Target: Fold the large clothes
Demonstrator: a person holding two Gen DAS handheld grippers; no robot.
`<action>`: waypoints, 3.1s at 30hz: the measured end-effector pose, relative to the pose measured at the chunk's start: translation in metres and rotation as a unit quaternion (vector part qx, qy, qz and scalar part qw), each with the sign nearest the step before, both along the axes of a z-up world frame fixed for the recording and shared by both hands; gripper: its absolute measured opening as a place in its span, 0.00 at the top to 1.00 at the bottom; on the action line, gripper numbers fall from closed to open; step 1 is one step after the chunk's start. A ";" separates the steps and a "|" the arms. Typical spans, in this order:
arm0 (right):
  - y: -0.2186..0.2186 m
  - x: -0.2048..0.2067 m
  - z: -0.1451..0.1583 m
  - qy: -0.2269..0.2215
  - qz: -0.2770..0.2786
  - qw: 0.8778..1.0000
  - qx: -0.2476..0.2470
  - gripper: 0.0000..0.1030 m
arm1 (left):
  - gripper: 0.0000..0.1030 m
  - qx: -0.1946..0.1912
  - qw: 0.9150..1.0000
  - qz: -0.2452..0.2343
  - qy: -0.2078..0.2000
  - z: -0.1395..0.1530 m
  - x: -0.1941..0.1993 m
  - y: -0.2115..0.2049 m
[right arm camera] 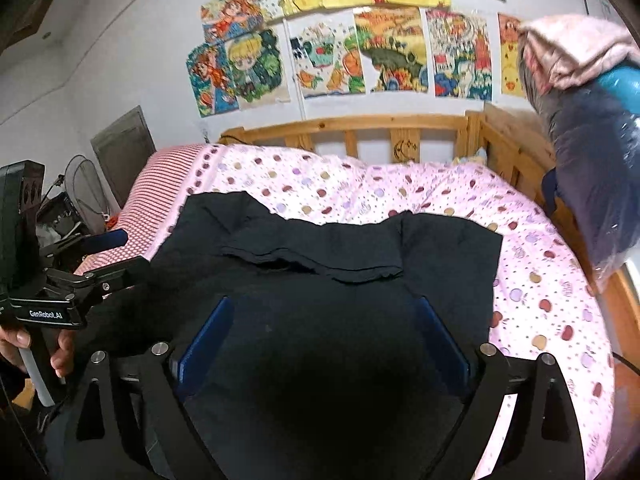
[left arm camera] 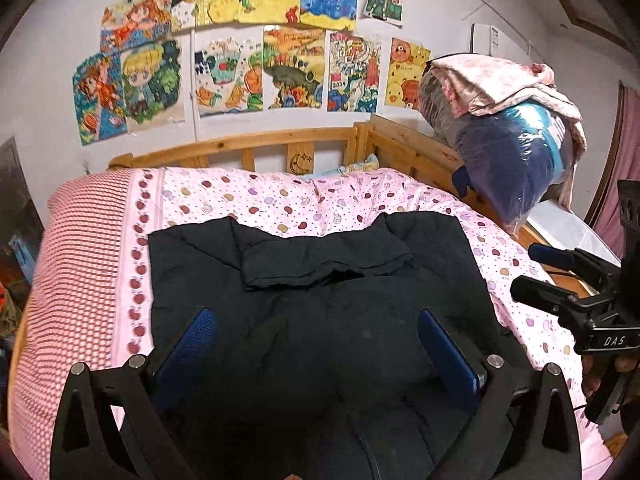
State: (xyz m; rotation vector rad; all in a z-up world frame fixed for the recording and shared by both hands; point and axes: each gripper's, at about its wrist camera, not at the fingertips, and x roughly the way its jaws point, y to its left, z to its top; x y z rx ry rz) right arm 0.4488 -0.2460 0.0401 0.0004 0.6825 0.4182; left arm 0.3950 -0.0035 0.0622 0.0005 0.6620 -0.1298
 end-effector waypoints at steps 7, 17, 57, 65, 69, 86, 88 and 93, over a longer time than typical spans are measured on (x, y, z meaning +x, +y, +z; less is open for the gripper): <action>-0.005 -0.050 0.022 -0.033 -0.005 0.999 0.009 0.12 | 0.00 0.005 0.999 0.030 -0.019 0.009 -0.047 0.010; 0.005 -0.110 0.029 -0.062 0.014 0.998 0.013 0.09 | 0.00 0.013 0.998 0.035 -0.059 0.018 -0.109 0.022; 0.005 -0.295 -0.016 -0.131 -0.001 0.991 -0.011 0.08 | 0.00 0.069 0.993 -0.008 -0.097 -0.031 -0.262 0.048; 0.014 -0.323 -0.042 -0.123 0.019 0.990 -0.073 0.08 | 0.00 0.108 0.986 -0.090 -0.090 -0.059 -0.293 0.032; 0.015 -0.337 -0.061 -0.091 0.037 0.991 -0.089 0.08 | 0.00 0.112 0.982 -0.131 -0.080 -0.074 -0.307 0.028; 0.005 -0.360 -0.110 0.005 0.035 0.990 -0.136 0.08 | 0.00 0.197 0.970 -0.144 -0.002 -0.140 -0.319 0.025; 0.008 -0.359 -0.114 0.014 0.034 0.988 -0.148 0.08 | 0.00 0.215 0.966 -0.144 0.002 -0.145 -0.320 0.021; 0.021 -0.356 -0.121 0.029 0.035 0.980 -0.193 0.03 | 0.00 0.258 0.956 -0.138 0.010 -0.158 -0.321 0.017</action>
